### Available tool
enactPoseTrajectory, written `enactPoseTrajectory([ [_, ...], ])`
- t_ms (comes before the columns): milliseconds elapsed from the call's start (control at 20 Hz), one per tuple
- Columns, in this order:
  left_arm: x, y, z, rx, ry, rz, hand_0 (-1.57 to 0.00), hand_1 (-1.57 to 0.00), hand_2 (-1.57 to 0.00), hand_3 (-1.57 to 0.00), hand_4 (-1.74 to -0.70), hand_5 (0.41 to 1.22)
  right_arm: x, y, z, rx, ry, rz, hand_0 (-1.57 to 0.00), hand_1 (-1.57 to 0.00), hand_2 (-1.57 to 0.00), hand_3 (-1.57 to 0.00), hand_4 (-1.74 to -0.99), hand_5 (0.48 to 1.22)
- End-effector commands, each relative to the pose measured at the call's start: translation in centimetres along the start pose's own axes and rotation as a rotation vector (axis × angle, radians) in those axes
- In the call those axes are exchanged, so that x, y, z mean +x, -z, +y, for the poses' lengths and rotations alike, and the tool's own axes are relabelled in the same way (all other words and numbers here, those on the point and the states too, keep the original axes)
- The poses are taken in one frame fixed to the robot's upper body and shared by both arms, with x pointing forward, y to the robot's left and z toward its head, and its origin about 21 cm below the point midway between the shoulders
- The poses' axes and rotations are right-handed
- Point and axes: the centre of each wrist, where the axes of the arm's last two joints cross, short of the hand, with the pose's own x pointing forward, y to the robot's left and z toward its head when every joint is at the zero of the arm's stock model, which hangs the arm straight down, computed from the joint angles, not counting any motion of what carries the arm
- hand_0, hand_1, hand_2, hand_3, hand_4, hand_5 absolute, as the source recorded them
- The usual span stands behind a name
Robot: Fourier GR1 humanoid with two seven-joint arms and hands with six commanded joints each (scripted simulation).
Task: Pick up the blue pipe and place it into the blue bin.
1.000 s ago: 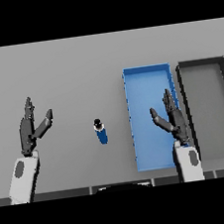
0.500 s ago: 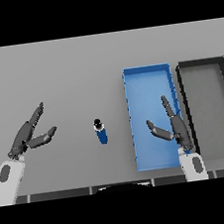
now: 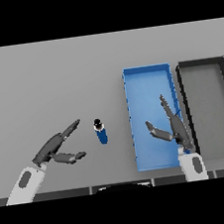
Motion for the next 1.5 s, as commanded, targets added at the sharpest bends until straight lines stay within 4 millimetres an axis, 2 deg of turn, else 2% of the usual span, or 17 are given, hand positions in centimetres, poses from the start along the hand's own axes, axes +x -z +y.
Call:
enactPoseTrajectory([
  [0, 0.1, 0.5, -0.7, -0.007, 0.011, 0.006, 0.00, 0.00, 0.00, 0.00, -1.18, 0.475, -0.1, 0.0, -0.1, -0.004, 0.004, 0.013, 0.00, 0.00, 0.00, 0.00, -1.217, 0.615],
  [200, -0.4, 2.4, -2.3, -0.017, 0.012, 0.003, 0.00, 0.00, 0.00, 0.00, -1.19, 0.463, 0.3, -0.3, 0.4, -0.003, 0.019, 0.015, 0.00, 0.00, 0.00, 0.00, -1.228, 0.621],
  [500, -2.0, 5.9, -5.0, -0.050, -0.057, 0.018, 0.00, 0.00, 0.00, 0.00, -1.19, 0.469, 0.5, -0.9, 0.1, -0.011, 0.015, 0.011, 0.00, 0.00, 0.00, 0.00, -1.218, 0.612],
  [750, -2.1, 8.8, -5.7, -0.073, -0.012, 0.024, 0.00, 0.00, 0.00, 0.00, -1.13, 0.462, 0.4, -0.7, 0.1, -0.023, 0.005, 0.028, 0.00, 0.00, 0.00, 0.00, -1.201, 0.605],
  [950, -2.4, 9.9, -6.8, -0.090, -0.100, -0.049, 0.00, 0.00, 0.00, 0.00, -1.21, 0.533, 0.3, -0.9, -0.3, -0.024, 0.017, 0.024, 0.00, 0.00, 0.00, 0.00, -1.206, 0.606],
  [1050, -2.1, 10.5, -6.5, -0.065, -0.123, -0.067, 0.00, -0.04, -0.11, -0.04, -1.27, 0.585, 0.1, -1.0, -0.3, -0.028, 0.005, 0.027, 0.00, 0.00, 0.00, 0.00, -1.196, 0.603],
  [1150, -2.2, 10.7, -7.6, -0.055, -0.147, -0.065, -0.10, -0.26, -0.36, -0.22, -1.32, 0.651, -0.1, -0.8, 0.2, -0.020, 0.018, 0.034, 0.00, 0.00, 0.00, 0.00, -1.198, 0.605],
  [1200, -2.3, 10.7, -7.9, -0.049, -0.185, -0.067, -0.29, -0.46, -0.54, -0.49, -1.34, 0.765, -0.1, -0.8, -0.2, -0.021, 0.022, 0.033, 0.00, 0.00, 0.00, 0.00, -1.199, 0.605],
  [1300, -2.5, 11.2, -8.7, -0.053, -0.185, -0.073, -0.72, -0.86, -0.90, -0.88, -1.48, 0.929, -0.1, -0.7, -0.5, -0.025, 0.018, 0.029, 0.00, 0.00, 0.00, 0.00, -1.198, 0.604],
  [1350, -2.3, 11.2, -8.7, -0.070, -0.172, -0.080, -0.89, -1.00, -1.03, -1.01, -1.53, 0.988, -0.1, -0.9, -0.5, -0.021, 0.018, 0.028, 0.00, 0.00, 0.00, 0.00, -1.195, 0.604],
  [1450, -2.1, 11.0, -9.0, -0.089, -0.157, -0.089, -1.13, -1.20, -1.23, -1.17, -1.60, 1.072, -0.1, -0.8, -0.4, -0.029, 0.023, 0.032, 0.00, 0.00, 0.00, 0.00, -1.198, 0.604],
])
